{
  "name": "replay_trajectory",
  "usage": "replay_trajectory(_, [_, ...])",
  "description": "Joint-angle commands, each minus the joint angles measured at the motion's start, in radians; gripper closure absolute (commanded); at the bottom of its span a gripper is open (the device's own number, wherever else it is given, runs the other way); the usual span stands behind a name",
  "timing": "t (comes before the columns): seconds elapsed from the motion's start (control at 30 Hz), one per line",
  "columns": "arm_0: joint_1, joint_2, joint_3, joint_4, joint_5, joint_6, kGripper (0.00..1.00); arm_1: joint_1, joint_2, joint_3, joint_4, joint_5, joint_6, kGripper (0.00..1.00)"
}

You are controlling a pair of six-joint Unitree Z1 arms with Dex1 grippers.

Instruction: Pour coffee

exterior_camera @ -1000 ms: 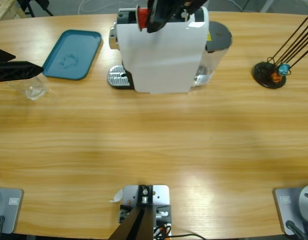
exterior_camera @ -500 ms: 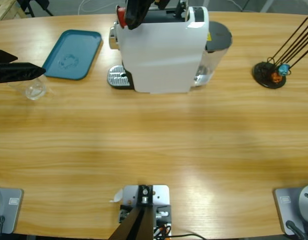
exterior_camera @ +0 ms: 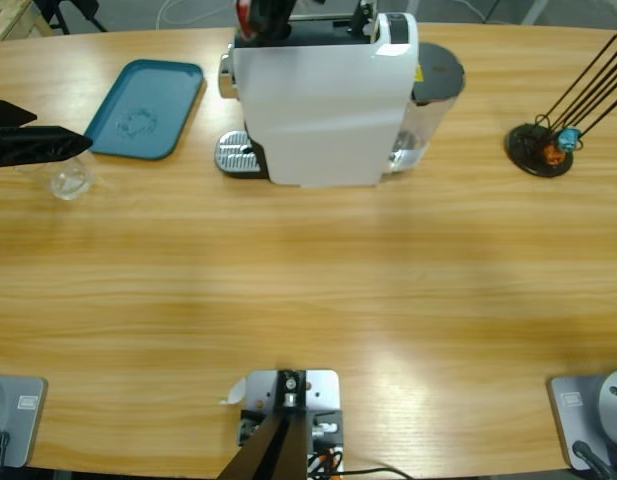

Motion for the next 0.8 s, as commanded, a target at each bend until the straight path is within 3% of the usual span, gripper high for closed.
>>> replay_trajectory(0.03, [-0.013, 0.030, 0.038, -0.011, -0.008, 0.007, 0.013, -0.019, 0.064, -0.003, 0.017, -0.019, -0.011, 1.000])
replay_trajectory(0.8, [-0.013, 0.012, 0.040, -0.011, -0.008, 0.007, 0.013, -0.035, 0.079, -0.020, 0.040, -0.009, -0.011, 1.000])
